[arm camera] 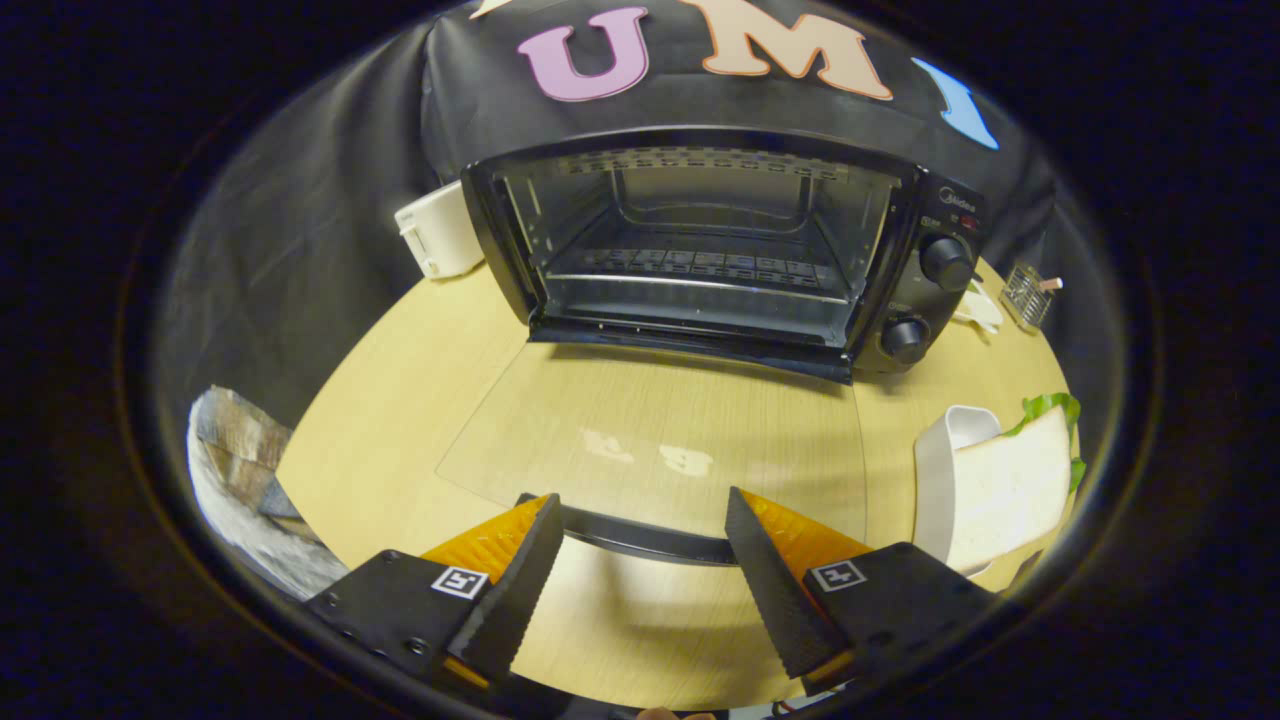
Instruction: Open the toaster oven, put the food inside, and close the toaster oven door.
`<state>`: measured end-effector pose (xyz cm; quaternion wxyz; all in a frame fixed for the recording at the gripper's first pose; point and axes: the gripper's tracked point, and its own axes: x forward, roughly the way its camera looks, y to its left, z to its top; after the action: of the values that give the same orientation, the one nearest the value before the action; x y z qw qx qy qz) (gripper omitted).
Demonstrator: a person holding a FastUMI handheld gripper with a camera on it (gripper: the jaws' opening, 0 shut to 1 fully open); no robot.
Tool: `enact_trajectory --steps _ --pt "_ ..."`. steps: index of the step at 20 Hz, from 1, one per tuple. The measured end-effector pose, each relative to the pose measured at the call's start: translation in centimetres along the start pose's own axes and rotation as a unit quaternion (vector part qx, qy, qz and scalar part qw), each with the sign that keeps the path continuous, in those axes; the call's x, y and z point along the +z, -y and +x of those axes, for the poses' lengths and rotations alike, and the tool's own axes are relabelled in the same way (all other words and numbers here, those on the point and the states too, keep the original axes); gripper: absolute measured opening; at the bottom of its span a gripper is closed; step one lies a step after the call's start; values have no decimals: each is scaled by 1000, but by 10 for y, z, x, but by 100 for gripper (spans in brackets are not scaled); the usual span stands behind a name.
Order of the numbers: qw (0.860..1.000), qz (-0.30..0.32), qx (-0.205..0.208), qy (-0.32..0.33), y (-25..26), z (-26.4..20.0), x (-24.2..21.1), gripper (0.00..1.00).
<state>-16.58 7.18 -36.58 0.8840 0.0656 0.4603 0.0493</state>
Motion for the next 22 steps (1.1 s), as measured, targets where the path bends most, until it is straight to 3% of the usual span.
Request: enact_trajectory --steps 6,12,17,22 --pt "994 46 -29 96 57 -48 67 99" --pt "980 53 -72 179 158 -110 133 99" --pt "974 49 -118 187 255 -144 127 99" --pt "980 88 -108 140 300 -132 75 99"
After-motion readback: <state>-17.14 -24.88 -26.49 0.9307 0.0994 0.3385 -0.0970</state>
